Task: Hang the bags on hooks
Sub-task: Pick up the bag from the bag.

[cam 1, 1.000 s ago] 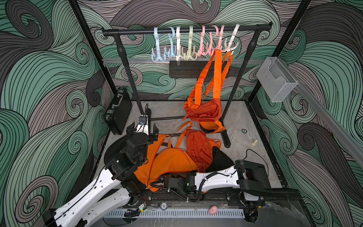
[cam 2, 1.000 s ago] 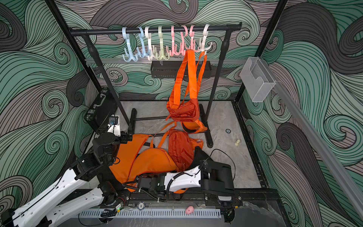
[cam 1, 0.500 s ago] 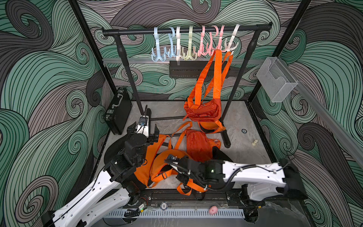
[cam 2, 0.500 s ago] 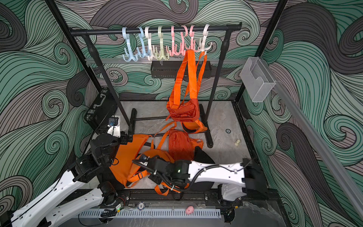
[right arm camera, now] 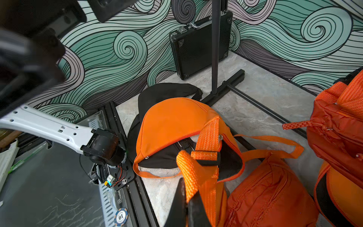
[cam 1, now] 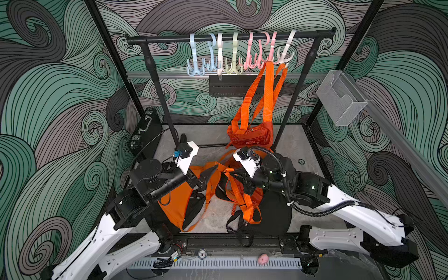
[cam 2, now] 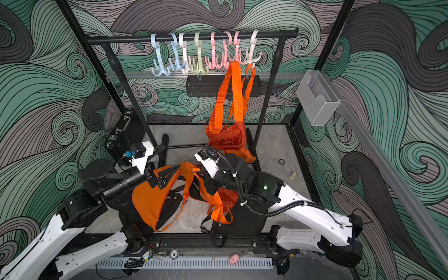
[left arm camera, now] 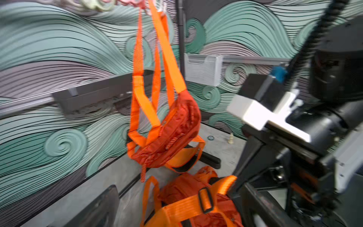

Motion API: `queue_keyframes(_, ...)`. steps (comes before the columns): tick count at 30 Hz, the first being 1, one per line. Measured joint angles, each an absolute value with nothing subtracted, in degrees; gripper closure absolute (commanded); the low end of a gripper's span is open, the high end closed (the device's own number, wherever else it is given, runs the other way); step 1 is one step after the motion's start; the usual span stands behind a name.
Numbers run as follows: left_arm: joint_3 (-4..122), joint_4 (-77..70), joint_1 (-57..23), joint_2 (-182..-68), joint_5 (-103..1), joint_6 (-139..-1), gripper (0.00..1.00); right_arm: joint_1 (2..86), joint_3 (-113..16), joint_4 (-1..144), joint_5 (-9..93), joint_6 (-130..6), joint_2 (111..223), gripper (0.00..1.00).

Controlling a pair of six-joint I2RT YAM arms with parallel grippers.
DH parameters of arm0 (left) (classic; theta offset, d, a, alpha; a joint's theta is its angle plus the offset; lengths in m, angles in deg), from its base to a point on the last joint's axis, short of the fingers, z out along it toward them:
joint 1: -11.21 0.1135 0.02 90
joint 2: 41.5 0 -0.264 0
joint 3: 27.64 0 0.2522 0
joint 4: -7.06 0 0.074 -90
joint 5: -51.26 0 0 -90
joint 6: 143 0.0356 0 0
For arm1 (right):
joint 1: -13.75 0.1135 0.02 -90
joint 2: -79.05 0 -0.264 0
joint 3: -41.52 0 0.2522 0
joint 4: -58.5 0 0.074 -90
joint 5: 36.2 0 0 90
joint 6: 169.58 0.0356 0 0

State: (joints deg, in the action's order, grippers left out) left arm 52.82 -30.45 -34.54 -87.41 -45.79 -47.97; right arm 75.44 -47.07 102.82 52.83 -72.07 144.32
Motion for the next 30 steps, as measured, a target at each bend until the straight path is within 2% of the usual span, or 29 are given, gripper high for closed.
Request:
queue_keyframes(4,53.6,-35.7,-36.8,-92.9,-50.8,-46.4,0.04,74.7,-48.2,104.7,50.6,-72.1,144.2,1.0)
queue_keyframes(8,53.1,-40.5,-37.4,-97.1,-51.4,-44.4,0.06,74.2,-48.7,106.2,48.1,-72.1,143.8,1.0)
queue_keyframes(21,50.4,-34.6,-37.4,-98.4,-49.9,-43.7,0.21,74.0,-48.7,107.8,39.4,-72.0,143.0,1.0)
queue_keyframes(24,50.4,-33.9,-37.4,-99.5,-50.4,-44.4,0.34,73.9,-48.6,107.9,38.5,-71.9,142.9,1.0)
queue_keyframes(30,49.7,-32.0,-37.6,-100.6,-51.8,-46.0,0.68,73.1,-47.1,107.5,37.3,-71.5,142.5,1.0)
